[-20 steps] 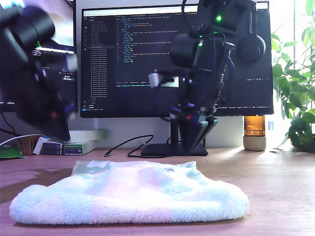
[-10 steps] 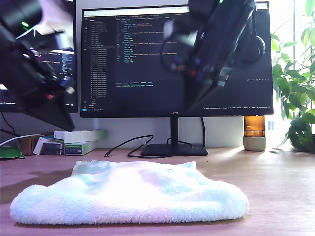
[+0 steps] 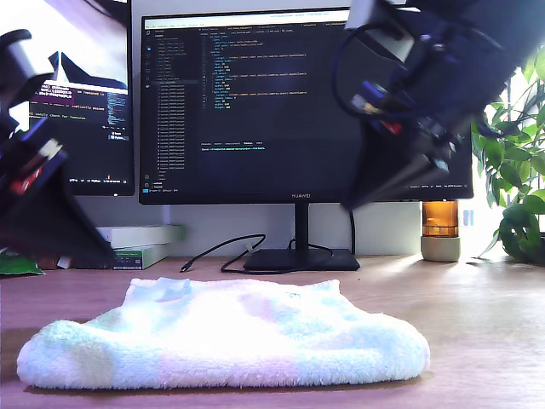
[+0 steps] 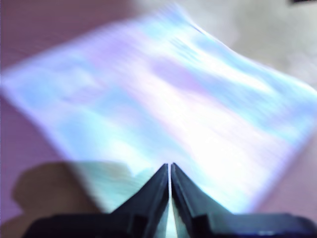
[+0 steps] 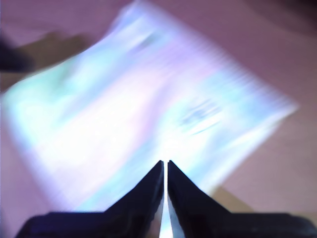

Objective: Fold the tea towel to a neat square and place it to the right

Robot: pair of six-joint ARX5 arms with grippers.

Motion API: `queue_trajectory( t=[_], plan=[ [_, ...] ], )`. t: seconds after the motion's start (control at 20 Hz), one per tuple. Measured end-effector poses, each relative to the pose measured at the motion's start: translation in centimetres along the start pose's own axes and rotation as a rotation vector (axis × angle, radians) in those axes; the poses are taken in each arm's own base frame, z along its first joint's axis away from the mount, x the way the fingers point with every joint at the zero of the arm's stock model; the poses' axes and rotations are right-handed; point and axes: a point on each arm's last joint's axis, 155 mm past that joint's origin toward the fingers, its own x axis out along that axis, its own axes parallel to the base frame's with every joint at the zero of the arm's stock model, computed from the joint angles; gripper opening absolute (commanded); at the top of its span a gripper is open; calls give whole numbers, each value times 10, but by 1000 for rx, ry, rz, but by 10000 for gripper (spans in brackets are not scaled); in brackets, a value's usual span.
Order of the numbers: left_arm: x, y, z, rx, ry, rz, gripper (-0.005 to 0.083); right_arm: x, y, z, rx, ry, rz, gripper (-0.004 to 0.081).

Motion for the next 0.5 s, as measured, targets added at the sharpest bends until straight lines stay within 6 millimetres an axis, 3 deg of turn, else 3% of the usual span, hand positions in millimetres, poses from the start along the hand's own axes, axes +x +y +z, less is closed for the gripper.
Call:
queue_trajectory(
  t=[0.1, 0.2, 0.35, 0.5],
  plan=[
    [3, -19, -6, 9, 26, -49, -19, 11, 14, -24, 12, 70, 55, -12],
    [5, -28, -12, 13, 50, -64, -19, 14, 20, -28, 18, 82, 89, -12],
    [13, -18, -25, 2, 100, -21, -19, 15, 26, -29, 25, 83, 126, -12],
    [23, -9, -48, -27, 184, 6, -19, 25, 31, -52, 64, 170, 163, -12]
  ],
)
